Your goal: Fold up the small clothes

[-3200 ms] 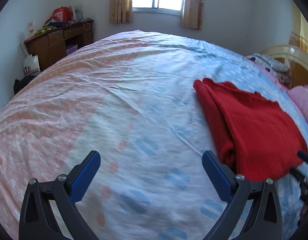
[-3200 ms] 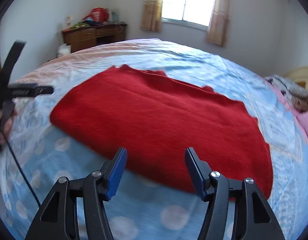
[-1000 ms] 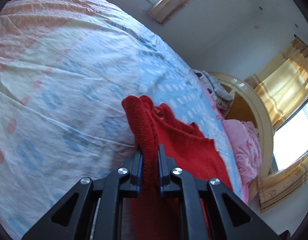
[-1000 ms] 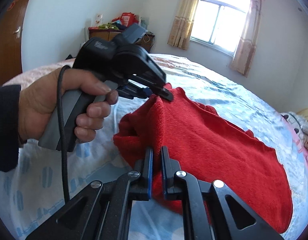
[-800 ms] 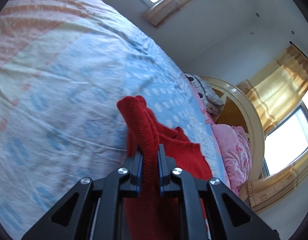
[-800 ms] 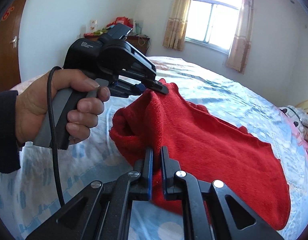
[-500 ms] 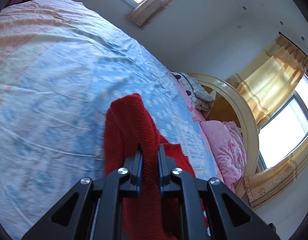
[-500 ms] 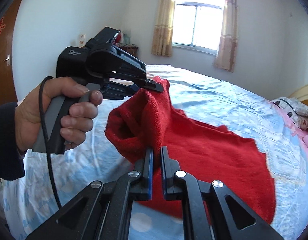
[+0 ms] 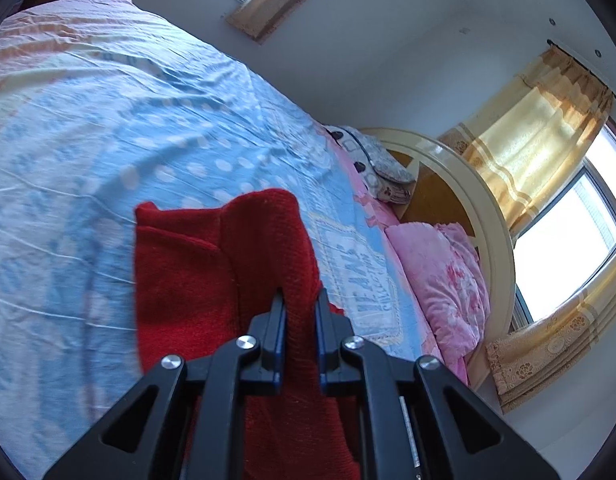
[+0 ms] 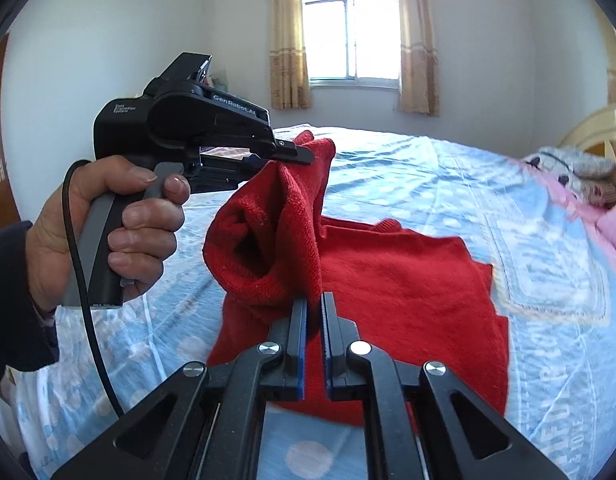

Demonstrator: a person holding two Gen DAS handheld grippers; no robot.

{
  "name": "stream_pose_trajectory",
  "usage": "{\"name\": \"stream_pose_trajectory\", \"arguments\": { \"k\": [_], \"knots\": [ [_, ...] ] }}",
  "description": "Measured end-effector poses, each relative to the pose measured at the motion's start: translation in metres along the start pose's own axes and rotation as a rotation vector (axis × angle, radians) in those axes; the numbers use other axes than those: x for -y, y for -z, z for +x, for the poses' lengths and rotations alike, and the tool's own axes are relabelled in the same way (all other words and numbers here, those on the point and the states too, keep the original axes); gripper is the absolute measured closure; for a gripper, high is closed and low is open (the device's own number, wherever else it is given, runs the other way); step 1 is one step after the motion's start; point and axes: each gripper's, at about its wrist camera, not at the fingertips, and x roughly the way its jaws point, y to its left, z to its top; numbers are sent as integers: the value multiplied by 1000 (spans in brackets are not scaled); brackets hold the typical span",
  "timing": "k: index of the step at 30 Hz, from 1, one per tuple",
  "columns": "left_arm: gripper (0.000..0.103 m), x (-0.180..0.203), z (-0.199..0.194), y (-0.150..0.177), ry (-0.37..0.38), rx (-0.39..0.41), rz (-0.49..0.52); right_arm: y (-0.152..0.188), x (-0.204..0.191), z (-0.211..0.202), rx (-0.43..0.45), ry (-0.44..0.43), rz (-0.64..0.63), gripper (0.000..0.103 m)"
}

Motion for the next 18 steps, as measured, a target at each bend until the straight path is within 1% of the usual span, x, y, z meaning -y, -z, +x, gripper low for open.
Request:
{"name": "stream_pose_trajectory", "arguments": {
  "k": [8, 12, 18],
  "knots": [
    [90, 33, 35, 1, 11, -47, 43, 4, 45, -15, -21, -26, 127, 98],
    [90, 48, 57, 5, 24, -89, 68, 7, 65, -22, -50, -37, 187, 98],
    [90, 70, 87, 16, 19, -143, 117, 19, 92, -34, -80, -34, 264, 98]
  ]
}}
